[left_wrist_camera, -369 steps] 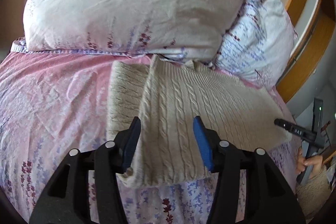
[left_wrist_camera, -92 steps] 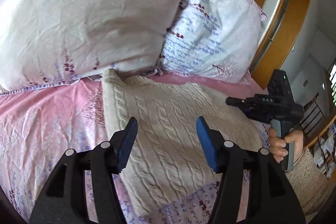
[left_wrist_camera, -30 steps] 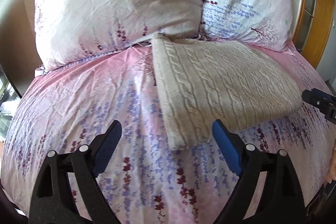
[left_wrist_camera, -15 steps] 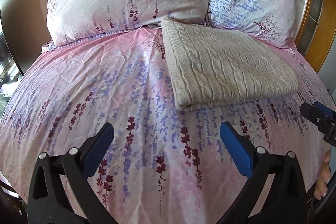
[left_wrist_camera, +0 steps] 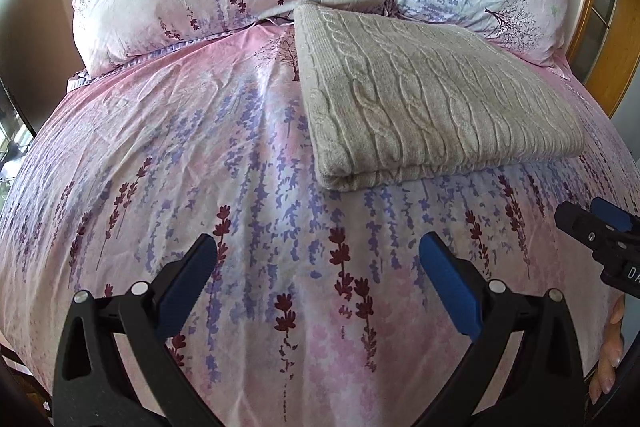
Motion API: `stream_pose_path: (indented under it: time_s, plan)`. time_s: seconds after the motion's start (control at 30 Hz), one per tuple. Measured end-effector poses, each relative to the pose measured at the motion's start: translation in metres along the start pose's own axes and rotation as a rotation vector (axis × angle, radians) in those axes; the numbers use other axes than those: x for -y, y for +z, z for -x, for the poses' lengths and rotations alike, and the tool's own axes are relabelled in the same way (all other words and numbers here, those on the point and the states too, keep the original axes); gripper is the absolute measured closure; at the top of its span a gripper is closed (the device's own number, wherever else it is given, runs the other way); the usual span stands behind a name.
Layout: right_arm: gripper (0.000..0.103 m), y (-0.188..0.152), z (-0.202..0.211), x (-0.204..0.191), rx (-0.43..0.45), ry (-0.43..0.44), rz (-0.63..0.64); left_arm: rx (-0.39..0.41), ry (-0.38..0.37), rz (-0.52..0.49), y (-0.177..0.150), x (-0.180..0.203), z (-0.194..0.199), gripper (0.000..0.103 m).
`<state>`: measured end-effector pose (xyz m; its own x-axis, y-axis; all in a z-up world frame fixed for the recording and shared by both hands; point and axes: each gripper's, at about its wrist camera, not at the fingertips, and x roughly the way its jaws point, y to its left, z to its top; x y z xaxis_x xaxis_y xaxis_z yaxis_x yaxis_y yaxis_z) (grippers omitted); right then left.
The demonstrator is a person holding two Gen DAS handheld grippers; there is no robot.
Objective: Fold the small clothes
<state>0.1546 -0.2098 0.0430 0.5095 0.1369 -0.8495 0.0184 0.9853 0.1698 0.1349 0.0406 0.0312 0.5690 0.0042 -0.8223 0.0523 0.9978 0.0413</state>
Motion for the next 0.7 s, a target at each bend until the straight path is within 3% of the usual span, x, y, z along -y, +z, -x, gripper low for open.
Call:
stream_pose_path:
  time_s: [0.27,0.7]
  plan:
    - [0.001,-0.005,-0.005,-0.014,0.01,-0.08,0.085,-0.017,0.001,0.001,0.0,0.0,-0.007,0.002]
    - [0.001,-0.006,-0.009,-0.018,-0.001,-0.098,0.118,-0.015,-0.004,0.0,0.0,-0.001,-0.008,0.002]
